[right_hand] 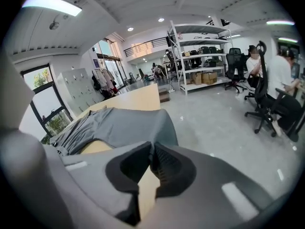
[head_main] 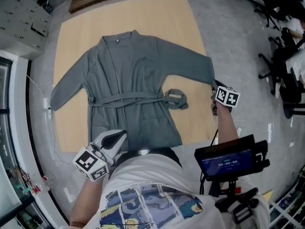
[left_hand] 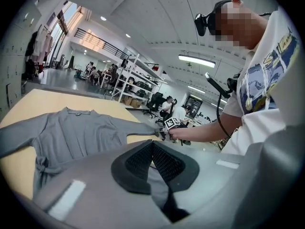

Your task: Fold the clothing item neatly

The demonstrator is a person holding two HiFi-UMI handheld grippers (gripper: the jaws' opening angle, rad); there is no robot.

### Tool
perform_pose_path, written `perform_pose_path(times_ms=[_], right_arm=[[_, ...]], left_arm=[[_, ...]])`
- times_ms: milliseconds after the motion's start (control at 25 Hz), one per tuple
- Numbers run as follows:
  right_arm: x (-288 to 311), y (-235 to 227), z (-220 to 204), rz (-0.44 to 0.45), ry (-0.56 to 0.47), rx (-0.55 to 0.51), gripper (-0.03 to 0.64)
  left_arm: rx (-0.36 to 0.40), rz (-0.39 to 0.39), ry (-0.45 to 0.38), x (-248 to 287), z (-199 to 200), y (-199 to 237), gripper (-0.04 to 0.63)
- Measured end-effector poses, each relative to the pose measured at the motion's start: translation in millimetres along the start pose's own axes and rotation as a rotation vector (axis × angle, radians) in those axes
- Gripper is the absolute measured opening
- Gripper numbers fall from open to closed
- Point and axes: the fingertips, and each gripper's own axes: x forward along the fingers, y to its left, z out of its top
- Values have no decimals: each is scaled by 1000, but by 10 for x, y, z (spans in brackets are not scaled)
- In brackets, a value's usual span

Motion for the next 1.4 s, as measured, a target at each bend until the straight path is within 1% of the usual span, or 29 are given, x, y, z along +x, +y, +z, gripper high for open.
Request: perform_pose_path(times_ms=[240, 400, 600, 920, 1160, 1400], right_arm=[[-100, 283, 288, 8, -55, -39, 23], [-125, 537, 466, 32, -85, -47, 23], [-98, 854, 630, 60, -103, -73, 21], [1, 1452, 786, 118, -112, -129, 21], [221, 1947, 777, 167, -106, -189, 21], [344, 2472, 805, 234, -87, -230, 21]], left_arm=[[-20, 23, -26, -199, -17, 74, 3], [-15, 17, -43, -329, -43, 65, 3], [-37, 34, -60, -484, -95, 68, 3], [-55, 66, -92, -780, -169, 142, 3], [-67, 95, -122, -970, -353, 306, 3], [-89, 116, -132, -1151, -373, 396, 3]])
